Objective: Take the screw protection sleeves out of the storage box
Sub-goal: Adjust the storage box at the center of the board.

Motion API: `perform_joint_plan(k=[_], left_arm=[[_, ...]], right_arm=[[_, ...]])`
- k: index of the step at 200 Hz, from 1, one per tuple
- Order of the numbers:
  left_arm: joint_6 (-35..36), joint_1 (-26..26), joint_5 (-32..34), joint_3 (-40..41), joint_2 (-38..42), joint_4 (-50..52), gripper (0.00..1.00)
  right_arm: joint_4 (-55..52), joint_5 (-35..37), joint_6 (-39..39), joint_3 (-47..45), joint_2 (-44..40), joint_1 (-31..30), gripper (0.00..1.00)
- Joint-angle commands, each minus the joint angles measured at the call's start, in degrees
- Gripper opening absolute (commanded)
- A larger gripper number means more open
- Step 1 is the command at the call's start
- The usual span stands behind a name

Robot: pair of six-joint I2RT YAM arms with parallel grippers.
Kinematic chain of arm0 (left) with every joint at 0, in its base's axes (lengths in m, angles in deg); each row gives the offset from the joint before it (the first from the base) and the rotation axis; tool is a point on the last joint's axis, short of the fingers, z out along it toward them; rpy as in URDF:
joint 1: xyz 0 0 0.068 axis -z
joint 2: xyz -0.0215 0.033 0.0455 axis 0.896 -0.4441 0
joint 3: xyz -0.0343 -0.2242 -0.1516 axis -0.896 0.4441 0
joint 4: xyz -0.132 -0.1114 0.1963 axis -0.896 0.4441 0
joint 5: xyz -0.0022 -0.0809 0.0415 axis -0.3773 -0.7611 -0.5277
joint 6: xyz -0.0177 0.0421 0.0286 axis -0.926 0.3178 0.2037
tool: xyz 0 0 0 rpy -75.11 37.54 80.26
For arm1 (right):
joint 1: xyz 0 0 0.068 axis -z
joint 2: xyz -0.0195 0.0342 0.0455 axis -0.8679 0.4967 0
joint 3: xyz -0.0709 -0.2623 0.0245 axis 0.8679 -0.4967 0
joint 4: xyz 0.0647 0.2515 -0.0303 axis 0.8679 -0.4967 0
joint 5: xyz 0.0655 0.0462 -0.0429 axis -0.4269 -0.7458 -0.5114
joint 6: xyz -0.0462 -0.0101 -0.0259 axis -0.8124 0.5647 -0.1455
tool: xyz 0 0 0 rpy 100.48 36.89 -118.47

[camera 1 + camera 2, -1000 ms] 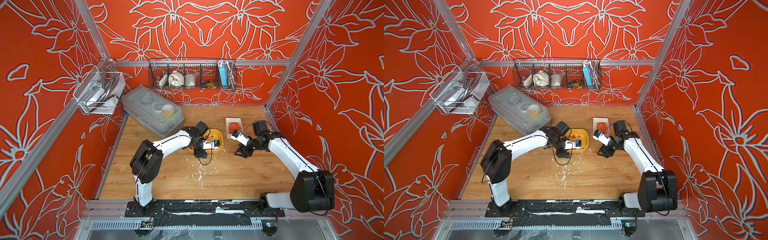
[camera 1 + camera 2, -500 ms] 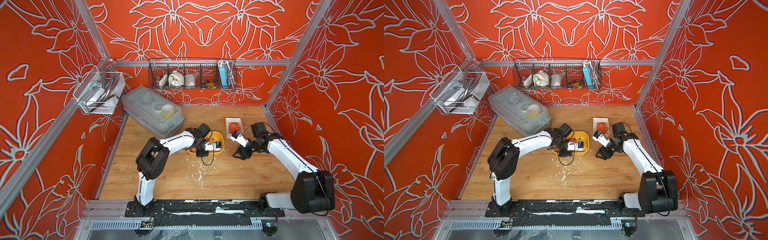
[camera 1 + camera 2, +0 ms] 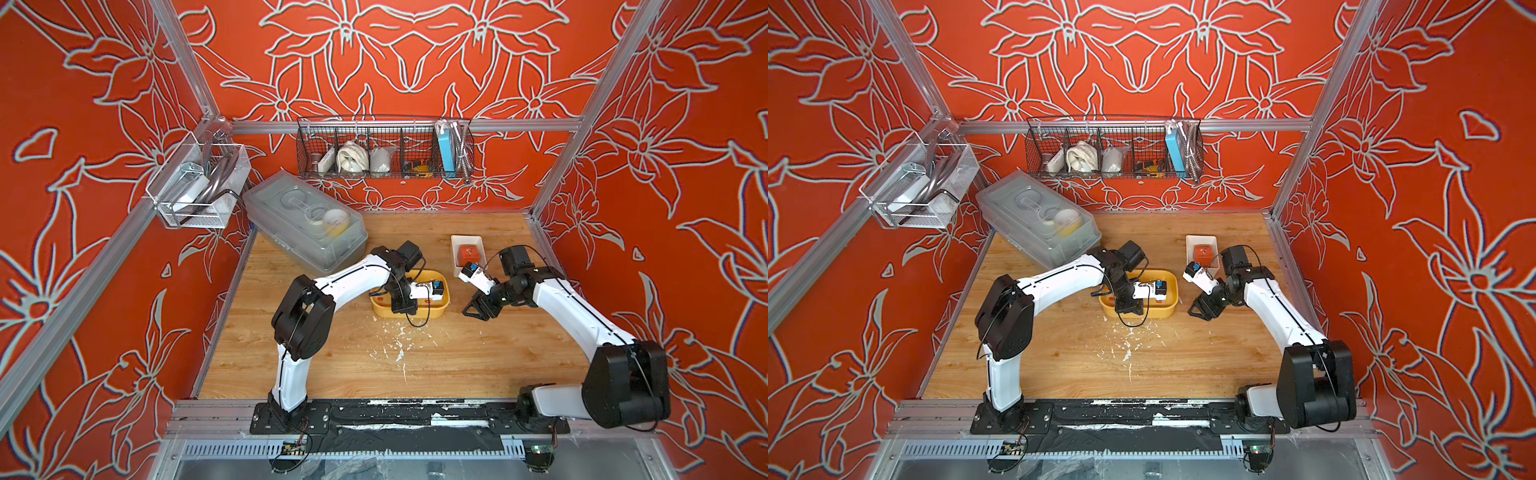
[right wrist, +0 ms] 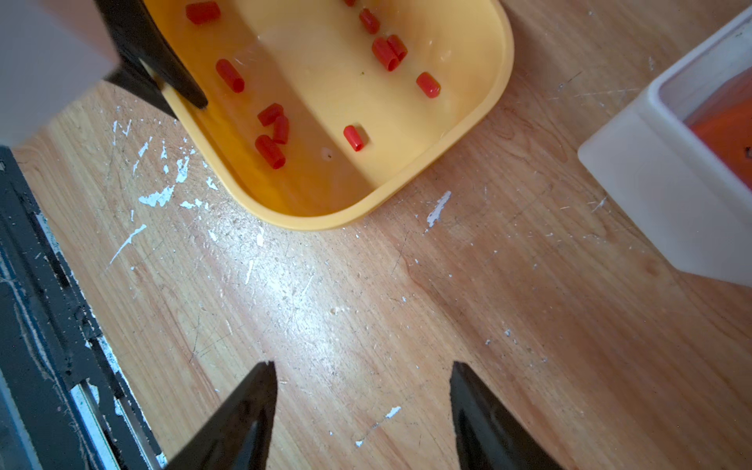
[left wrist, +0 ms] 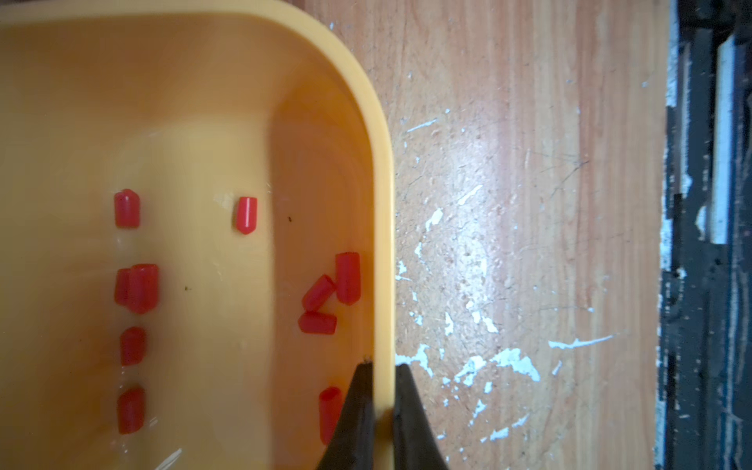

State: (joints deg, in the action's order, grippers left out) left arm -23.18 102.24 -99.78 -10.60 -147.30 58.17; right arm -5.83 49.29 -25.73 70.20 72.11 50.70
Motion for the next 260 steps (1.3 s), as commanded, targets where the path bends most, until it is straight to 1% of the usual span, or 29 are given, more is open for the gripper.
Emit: perform_joint_plan(k=[1,36,56,89,151,167,197,223,260], left_arm=[[-0.81,-0.58,-5.15,-3.03,-0.31,8.24,0.00],[-1.27,-1.67,-8.77,-7.28,-2.14,12.51,0.00],[-0.97,-1.87,-10.03,-9.00,-3.05,14.44,0.00],[-0.46,-2.28,-10.91,-12.29,-4.45,17.17,0.00],[-0.02,-2.93,-12.45,-15.56,-6.31,19.38,0.00],[0.32,-3.01,-11.84,-15.65,-6.62,19.18,0.00],[-0.06,-3.00,-8.67,-15.13,-7.62,17.03,0.00],[-0.55,-2.93,-8.66,-15.17,-7.82,16.50,0.00],[-1.74,-2.84,-7.61,-12.53,-7.53,12.01,0.00]], right_arm=[[0.23,1.04,0.52,-1.19,-1.48,-0.51,0.67],[0.89,3.15,0.31,-1.58,-2.19,-0.61,0.67],[0.79,2.80,0.11,-1.68,-2.24,-0.54,0.67],[0.82,2.70,0.06,-1.61,-2.08,-0.63,0.67],[1.34,3.51,-0.10,-1.76,-1.66,-0.82,0.67],[1.42,3.70,-0.07,-1.76,-1.58,-0.98,0.67],[1.45,4.24,-0.11,-1.79,-1.49,-1.13,0.67],[1.67,4.46,-0.11,-1.95,-1.19,-1.13,0.67],[1.99,5.31,-0.33,-1.98,-0.61,-1.25,0.67]])
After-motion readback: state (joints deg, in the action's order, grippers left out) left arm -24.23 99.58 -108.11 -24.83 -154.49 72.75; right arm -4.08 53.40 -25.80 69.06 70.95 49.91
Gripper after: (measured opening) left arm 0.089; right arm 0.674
